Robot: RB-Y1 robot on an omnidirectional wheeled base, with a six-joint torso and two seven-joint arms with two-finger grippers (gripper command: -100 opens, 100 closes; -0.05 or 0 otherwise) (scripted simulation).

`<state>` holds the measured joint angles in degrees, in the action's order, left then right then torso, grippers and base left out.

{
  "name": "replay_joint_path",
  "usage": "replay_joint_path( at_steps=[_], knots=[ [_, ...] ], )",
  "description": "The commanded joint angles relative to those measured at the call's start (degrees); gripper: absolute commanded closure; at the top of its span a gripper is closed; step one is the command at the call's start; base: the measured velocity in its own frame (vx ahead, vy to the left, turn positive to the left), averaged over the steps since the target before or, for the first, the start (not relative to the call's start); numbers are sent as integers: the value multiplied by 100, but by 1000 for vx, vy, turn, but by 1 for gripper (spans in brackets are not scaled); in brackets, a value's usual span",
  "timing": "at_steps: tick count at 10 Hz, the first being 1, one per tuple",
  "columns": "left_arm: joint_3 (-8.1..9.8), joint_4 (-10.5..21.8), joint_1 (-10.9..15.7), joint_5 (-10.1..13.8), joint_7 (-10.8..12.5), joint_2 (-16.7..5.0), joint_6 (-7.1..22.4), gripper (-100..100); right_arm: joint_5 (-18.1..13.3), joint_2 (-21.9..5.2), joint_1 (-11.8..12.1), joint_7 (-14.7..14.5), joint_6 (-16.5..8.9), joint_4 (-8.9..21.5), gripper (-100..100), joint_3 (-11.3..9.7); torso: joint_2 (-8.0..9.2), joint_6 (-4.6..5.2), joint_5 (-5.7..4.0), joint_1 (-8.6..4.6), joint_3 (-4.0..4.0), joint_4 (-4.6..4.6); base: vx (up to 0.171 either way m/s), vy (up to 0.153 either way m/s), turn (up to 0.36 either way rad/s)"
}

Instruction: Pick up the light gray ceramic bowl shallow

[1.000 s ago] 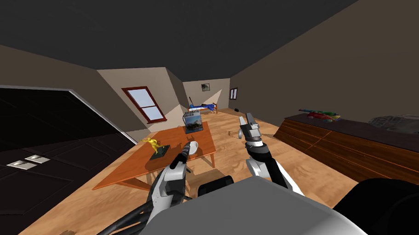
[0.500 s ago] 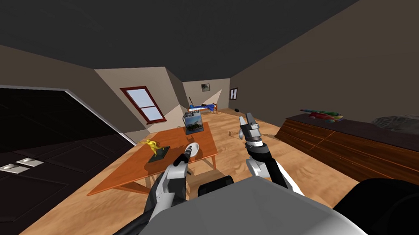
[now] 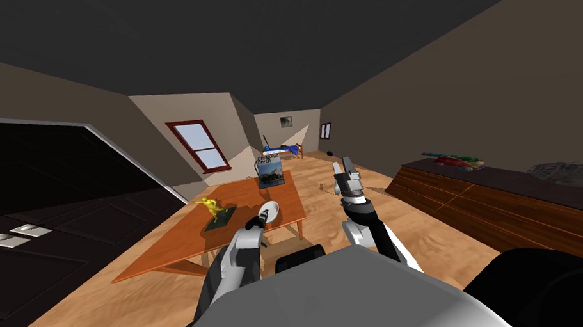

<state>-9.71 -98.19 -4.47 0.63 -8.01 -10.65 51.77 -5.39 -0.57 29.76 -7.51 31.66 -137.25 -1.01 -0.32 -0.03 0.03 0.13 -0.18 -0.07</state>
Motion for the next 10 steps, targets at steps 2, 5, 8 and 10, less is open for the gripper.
replay_joint_path(
  at_steps=[2,5,8,10],
  knots=[
    [-55,138,46,55,17,-35,298,-100,0,0,0,0,0,0,0,0,-4,0,0,0,-2,-1,76,32,-3],
    [-153,381,81,127,48,-78,683,-100,0,0,0,0,0,0,0,0,6,0,0,-1,3,1,69,36,-2],
    [-187,465,73,144,57,-86,771,-100,0,0,0,0,0,0,0,0,2,0,0,-1,1,0,63,28,-1],
    [-74,757,362,-30,346,-52,565,-100,0,0,-1,0,0,0,0,0,24,0,-3,-12,14,5,-33,41,-196]
  ],
)
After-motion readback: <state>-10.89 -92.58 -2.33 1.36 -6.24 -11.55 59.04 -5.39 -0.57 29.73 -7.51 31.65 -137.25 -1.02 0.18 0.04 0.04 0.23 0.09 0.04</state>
